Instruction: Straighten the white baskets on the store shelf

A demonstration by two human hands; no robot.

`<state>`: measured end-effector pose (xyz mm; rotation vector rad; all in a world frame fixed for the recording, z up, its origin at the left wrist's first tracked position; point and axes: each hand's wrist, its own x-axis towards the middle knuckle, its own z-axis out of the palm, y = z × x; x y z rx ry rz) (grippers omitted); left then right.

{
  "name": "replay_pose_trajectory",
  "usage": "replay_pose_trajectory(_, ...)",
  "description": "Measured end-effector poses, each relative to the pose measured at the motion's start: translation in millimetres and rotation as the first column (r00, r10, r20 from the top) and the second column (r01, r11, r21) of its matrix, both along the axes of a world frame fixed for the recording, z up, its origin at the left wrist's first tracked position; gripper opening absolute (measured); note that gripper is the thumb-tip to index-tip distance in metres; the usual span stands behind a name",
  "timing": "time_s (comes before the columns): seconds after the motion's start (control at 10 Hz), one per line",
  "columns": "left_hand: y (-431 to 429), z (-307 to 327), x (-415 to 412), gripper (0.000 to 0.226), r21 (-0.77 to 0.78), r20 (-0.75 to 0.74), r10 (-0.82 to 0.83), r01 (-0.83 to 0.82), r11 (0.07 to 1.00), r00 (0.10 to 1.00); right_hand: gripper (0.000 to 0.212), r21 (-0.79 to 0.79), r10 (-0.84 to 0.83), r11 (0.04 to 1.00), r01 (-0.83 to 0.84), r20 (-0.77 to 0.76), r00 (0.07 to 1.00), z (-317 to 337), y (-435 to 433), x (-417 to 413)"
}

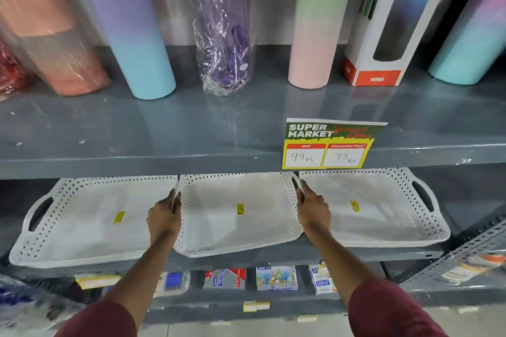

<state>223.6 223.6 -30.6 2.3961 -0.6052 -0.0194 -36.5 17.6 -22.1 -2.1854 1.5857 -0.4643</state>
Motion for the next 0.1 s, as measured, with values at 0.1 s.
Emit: replay_pose_trajectory(0.1,-3.6,8.3,3.3,0.044,0.033,-0.040,-0.021,0.023,0.999,0.999,0.049,0.026,0.035,0.999,-0.033,-0.060,0.998,4.8,-2.6,0.3)
